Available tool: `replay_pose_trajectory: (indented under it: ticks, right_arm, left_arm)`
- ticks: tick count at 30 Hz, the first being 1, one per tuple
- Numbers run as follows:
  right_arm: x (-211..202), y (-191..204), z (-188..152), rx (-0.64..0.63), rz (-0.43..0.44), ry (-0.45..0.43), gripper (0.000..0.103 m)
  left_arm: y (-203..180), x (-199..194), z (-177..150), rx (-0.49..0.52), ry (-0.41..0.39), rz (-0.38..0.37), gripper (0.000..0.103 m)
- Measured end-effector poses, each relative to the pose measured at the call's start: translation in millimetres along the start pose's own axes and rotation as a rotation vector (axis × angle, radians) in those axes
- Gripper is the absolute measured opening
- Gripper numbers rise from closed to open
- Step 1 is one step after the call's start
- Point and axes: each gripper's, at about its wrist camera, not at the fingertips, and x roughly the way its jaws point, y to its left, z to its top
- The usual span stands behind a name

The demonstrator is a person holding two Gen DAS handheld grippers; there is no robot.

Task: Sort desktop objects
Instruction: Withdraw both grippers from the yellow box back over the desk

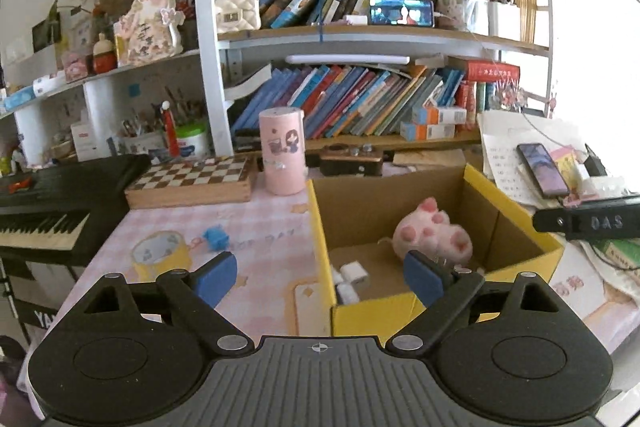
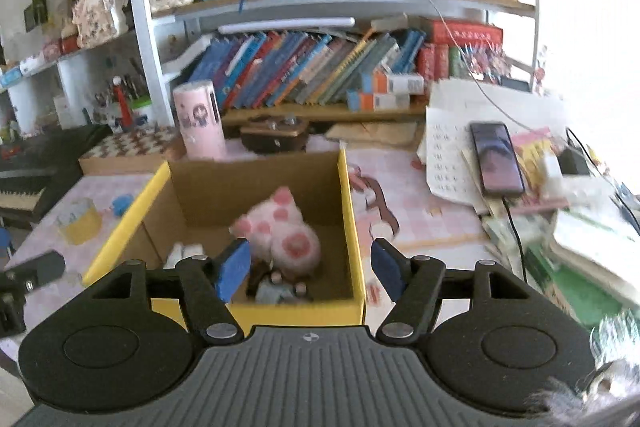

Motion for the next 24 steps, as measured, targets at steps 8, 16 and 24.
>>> replay_pose_trajectory:
  ticks: [8, 16, 24]
  right_arm:
    - [-21.3, 30.8, -48.3, 0.005, -0.02, 0.072, 0.064]
    - [-40.1, 79.3, -90.2, 0.025, -0.051, 0.134, 0.064]
    - [-51.8, 124.6, -110.7, 0.031, -0.04, 0.189, 0.065]
  left_arm:
    - [17.4, -11.7, -31.0, -0.001, 0.065, -0.028, 0.093]
    - [40.1, -30.2, -53.9, 0.038, 0.104, -0.075, 0.093]
    - [73.2, -43.4, -72.0, 0.058, 0.152, -0.103, 0.093]
